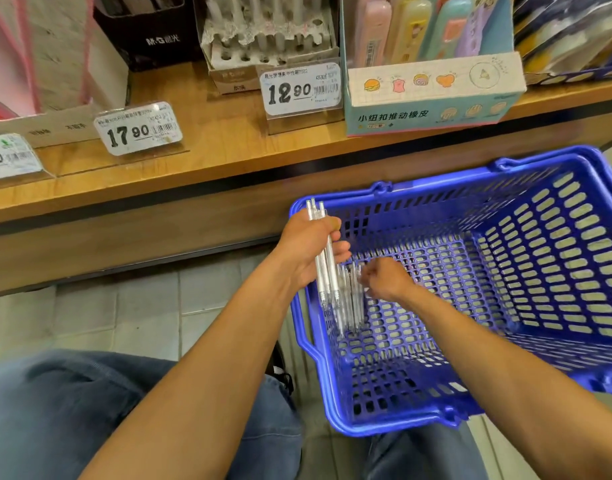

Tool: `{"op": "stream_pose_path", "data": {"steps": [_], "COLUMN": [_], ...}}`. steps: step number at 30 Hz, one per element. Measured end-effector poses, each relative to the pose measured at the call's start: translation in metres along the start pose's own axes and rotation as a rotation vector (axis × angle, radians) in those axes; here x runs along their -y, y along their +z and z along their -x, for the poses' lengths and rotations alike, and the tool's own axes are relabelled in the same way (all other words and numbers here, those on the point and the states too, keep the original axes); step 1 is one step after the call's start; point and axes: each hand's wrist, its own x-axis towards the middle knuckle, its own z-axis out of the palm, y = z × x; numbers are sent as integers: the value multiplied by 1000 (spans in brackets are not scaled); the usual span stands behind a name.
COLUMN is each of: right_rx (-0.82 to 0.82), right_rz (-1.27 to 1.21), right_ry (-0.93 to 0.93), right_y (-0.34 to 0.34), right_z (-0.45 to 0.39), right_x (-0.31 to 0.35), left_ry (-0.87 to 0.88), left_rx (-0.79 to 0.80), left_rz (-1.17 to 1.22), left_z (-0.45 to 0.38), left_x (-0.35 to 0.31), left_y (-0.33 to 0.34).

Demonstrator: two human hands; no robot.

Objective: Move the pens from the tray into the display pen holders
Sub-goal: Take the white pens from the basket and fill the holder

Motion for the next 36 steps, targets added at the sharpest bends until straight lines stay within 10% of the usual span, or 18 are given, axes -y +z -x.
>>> {"op": "stream_pose_path", "data": {"steps": [13,28,36], "right_rx": [-60,-219,-227], "right_rz": [453,-466,-532], "right_ry": [221,-144,-370], "right_y": [63,-33,-3], "right_z": [-27,87,126], "right_x": [-16,33,90], "left_ry": [-13,-49,-7], "left_rx": [-35,-37,45], "left_rz": [51,148,115], "left_z": [-2,-5,2], "left_x": [-1,-2,0], "left_y": [-2,-2,3]}}
